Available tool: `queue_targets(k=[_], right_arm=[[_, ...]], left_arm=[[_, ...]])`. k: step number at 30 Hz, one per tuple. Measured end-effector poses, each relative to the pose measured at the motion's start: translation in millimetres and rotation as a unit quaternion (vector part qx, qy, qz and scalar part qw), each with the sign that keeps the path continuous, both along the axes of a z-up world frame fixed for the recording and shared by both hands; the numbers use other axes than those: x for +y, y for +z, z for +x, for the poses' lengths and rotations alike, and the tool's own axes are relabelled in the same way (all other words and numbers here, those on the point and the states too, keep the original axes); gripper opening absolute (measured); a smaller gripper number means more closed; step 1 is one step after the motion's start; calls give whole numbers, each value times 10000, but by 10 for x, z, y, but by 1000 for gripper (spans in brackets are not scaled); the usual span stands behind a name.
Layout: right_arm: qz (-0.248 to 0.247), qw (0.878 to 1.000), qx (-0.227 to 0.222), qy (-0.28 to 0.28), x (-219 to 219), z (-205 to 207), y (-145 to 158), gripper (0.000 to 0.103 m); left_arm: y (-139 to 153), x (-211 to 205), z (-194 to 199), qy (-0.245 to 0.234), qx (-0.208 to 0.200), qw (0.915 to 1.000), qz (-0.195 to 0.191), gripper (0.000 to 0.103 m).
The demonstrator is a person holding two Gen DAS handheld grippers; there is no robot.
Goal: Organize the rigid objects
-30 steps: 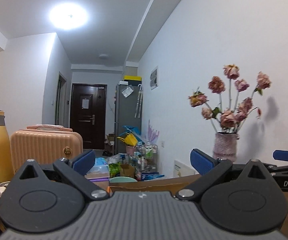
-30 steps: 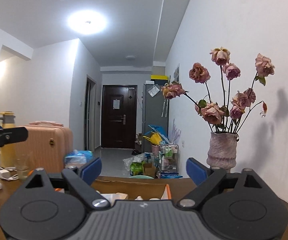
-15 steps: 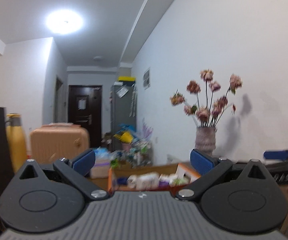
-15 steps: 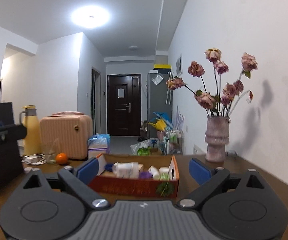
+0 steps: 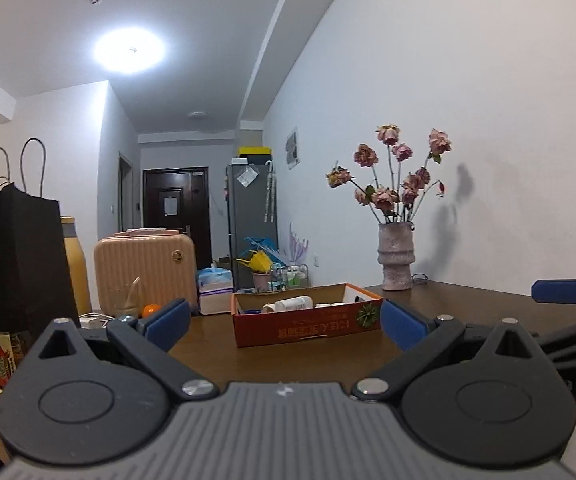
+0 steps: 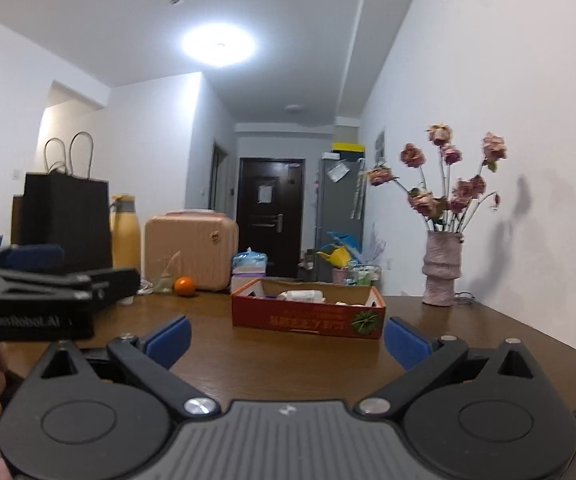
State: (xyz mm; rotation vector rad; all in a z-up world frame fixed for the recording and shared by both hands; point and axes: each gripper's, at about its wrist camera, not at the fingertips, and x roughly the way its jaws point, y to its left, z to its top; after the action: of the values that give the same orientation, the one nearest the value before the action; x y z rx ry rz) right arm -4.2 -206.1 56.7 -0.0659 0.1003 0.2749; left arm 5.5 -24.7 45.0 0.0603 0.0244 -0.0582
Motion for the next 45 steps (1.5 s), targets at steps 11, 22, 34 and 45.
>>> queue_targets(k=[11,22,34,45], right_arm=[[198,9990,11,-401,-43,53,32,103],[90,9982,50,-591,-46,115,47,103],[103,9978,113,-642,-42,122,23,103],[109,9974,152,-690,-57,143,36,103]], left_arm=[[9,78,35,97,72,9999,-97,103],[-4,94,51,98,123,9998,-108,103],[-12,102,43,70,140,9998,-96,103],[-19,115,45,55,151,9998,-95,103]])
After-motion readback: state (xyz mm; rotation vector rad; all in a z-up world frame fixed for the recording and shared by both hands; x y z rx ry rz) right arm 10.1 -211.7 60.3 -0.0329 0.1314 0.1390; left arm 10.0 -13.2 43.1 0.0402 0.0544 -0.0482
